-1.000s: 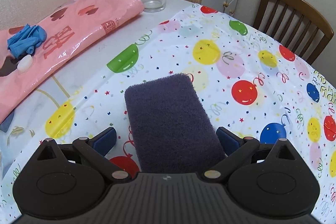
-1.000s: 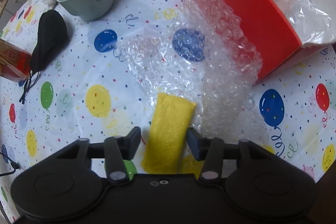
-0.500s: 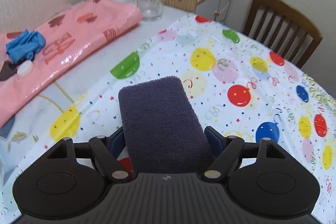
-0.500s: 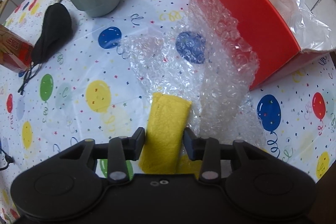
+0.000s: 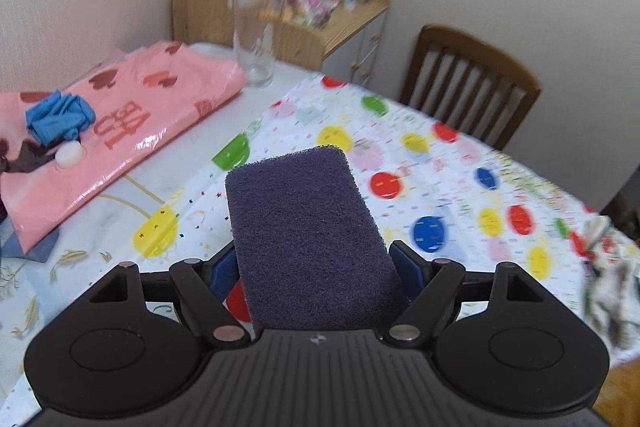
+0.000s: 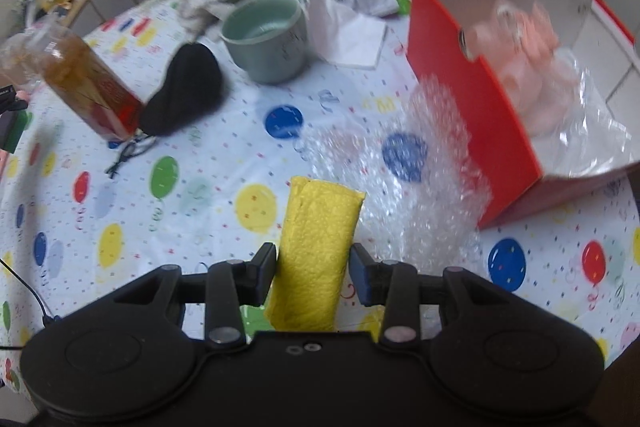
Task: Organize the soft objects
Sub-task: 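Close the right gripper on the yellow sponge while the left grips the purple pad, then carry the yellow sponge and purple pad into the red box with both grippers, then open the right gripper to release the yellow sponge in the box, then open the left gripper to release the purple pad in the box, then withdraw both tools from the box toward the table, then grasp the bubble wrap with the right gripper while the left grasps the black fabric item, then lift and carry the bubble wrap and black fabric into the red box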
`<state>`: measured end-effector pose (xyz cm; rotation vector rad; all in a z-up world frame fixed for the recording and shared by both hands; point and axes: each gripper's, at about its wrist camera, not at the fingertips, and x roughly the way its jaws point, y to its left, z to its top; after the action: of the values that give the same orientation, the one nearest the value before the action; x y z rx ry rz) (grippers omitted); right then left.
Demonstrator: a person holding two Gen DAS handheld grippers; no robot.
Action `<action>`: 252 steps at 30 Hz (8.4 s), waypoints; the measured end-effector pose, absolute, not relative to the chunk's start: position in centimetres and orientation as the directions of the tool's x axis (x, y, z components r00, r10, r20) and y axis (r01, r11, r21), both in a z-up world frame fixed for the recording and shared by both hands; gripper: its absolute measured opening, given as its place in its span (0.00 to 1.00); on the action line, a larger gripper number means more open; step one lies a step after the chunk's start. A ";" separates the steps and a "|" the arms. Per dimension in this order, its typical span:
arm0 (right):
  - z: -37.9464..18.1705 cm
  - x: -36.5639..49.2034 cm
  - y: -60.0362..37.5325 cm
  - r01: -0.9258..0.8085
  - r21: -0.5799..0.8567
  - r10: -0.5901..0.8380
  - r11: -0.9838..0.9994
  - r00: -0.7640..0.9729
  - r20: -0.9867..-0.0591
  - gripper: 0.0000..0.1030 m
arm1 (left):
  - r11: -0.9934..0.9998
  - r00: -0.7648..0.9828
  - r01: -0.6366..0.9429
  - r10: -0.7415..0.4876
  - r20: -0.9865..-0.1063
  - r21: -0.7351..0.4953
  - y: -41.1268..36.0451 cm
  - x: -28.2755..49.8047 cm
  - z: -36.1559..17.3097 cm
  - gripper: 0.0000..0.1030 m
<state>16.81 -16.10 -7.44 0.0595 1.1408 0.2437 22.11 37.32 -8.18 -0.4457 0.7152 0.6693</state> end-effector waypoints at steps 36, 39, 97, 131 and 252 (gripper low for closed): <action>2.2 18.2 -27.4 -0.330 0.248 0.397 0.911 0.534 -0.747 0.38 | 0.981 0.773 -0.138 0.020 -0.634 -0.136 8.2 15.0 4.4 0.77; 2.3 19.4 -29.8 -0.340 0.253 0.407 0.906 0.533 -0.742 0.38 | 0.986 0.767 -0.099 -0.009 -0.641 -0.133 4.6 15.8 4.4 0.77; -8.4 36.5 -43.5 -0.520 -0.015 0.219 0.854 0.386 -0.896 0.39 | 0.969 0.349 0.192 -0.215 -0.912 -0.156 -29.1 31.1 -11.6 0.74; -2.4 31.7 -46.0 -0.500 0.107 0.368 0.859 0.458 -0.809 0.71 | 0.972 0.624 0.179 -0.231 -0.746 -0.151 -25.9 25.2 -3.2 0.81; -4.3 15.8 -24.1 -0.309 0.137 0.291 0.941 0.537 -0.791 0.05 | 0.998 0.700 0.010 -0.053 -0.712 -0.064 4.7 21.0 -6.8 0.24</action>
<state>15.84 -24.14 -4.32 -0.0206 0.9378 0.3575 21.04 4.72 -6.77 -0.0572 0.7950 -0.0348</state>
